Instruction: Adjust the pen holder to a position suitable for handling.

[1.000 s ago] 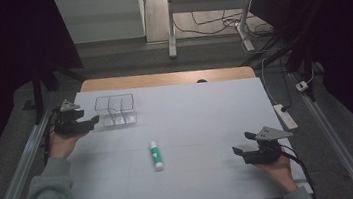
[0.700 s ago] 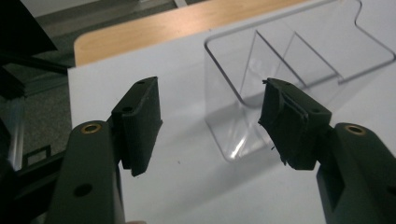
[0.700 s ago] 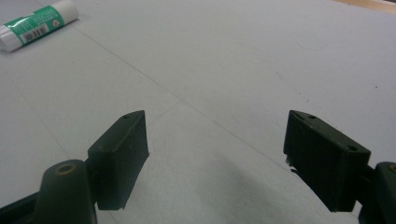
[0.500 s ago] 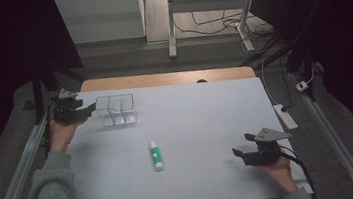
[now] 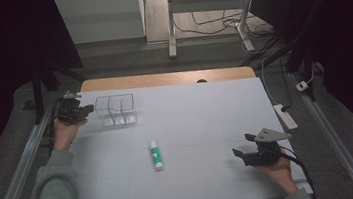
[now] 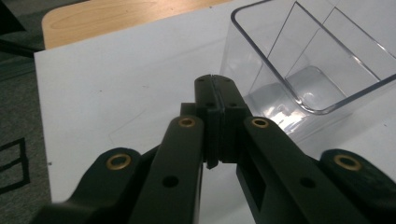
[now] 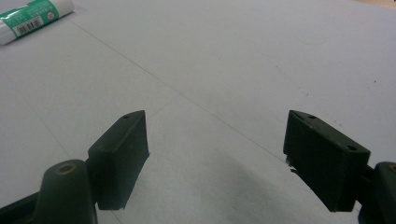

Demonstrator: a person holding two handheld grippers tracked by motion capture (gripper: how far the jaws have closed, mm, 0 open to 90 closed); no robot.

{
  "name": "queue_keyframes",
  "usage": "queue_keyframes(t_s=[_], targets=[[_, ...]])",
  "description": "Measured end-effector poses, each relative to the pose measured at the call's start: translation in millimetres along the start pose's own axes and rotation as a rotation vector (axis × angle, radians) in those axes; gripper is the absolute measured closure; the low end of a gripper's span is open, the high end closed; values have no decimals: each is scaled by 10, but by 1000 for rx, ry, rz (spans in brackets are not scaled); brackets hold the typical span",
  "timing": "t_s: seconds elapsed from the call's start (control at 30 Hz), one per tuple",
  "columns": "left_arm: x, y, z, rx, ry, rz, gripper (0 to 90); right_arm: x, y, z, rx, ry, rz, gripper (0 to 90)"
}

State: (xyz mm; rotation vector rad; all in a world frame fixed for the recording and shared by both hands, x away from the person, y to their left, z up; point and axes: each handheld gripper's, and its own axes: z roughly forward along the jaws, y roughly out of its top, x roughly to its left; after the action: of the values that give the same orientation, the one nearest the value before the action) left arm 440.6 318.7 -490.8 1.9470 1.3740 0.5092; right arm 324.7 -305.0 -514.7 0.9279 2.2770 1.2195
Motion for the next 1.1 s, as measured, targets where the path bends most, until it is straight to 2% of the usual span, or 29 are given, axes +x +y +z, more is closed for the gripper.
queue_keyframes(t_s=[0.27, 0.33, 0.7, 0.8, 1.1], targets=[[4, -19, 94, 17, -27, 3, 889, 7, -6, -10, -1, -5, -6, 218], [8, -26, 115, 21, -45, 1, 890, 7, -9, -14, -4, -6, -2, 218], [23, -46, 178, 28, -65, -9, 890, 12, -10, -33, -2, -5, -5, 219], [4, -39, 177, 29, -48, -2, 890, 17, -11, -38, 1, -10, -6, 219], [15, -44, 180, 27, -59, -14, 890, 12, -12, -27, 2, -6, -4, 221]])
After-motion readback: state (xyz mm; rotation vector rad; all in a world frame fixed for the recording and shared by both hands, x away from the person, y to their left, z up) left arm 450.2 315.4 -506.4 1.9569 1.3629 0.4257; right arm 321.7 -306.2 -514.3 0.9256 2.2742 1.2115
